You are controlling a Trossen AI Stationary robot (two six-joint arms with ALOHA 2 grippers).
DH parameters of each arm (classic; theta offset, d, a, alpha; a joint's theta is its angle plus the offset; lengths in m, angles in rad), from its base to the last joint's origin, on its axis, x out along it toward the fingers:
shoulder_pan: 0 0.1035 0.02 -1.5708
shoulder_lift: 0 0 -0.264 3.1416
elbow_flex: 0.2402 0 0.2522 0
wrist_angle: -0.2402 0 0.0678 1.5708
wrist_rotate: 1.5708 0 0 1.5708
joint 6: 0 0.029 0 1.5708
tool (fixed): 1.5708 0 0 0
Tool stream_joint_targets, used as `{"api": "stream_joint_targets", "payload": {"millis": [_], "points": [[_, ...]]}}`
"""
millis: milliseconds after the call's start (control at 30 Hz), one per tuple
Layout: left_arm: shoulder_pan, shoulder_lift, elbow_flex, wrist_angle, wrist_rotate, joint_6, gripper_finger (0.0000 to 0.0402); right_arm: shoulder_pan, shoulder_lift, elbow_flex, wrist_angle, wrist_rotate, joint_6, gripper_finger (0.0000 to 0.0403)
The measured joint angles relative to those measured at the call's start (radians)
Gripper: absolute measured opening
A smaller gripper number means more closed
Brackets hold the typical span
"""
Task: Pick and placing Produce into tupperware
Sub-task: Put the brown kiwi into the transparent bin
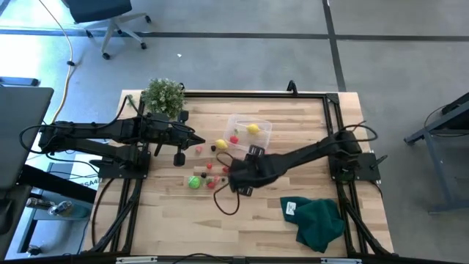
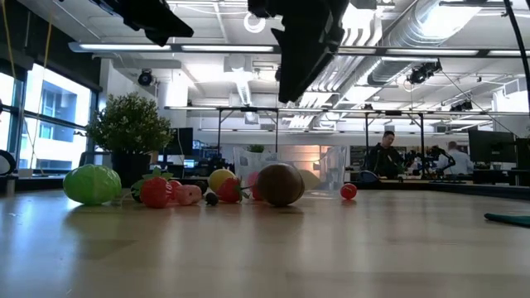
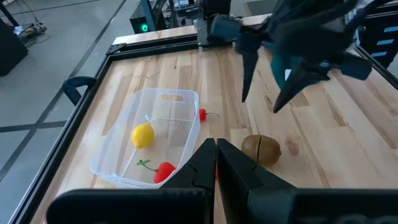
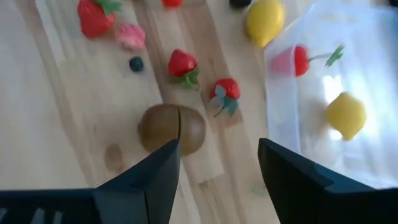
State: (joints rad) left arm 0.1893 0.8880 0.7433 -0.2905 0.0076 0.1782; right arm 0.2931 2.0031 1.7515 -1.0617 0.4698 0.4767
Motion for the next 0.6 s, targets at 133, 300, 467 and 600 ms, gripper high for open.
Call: {"api": "stream_joint_targets", "payload": {"millis": [133,300,467,600], "points": [[0.000,0.000,0.000,0.000,0.000,0.000,0.0005,0.044,-0.001,0.000,0.004,0.060,0.050,0.0209],[0.000,0.000,0.000,0.000,0.000,0.000,0.0005,0.060,-0.001,0.000,0.007,0.009,0.228,0.0209],[0.000,0.000,0.000,0.000,0.000,0.000,0.0005,0.033,-0.001,0.000,0.010,-0.141,0.501,0.0209],[0.000,0.000,0.000,0.000,0.000,0.000,0.0005,-0.015,-0.001,0.000,0.013,-0.310,0.758,0.0209]]}}
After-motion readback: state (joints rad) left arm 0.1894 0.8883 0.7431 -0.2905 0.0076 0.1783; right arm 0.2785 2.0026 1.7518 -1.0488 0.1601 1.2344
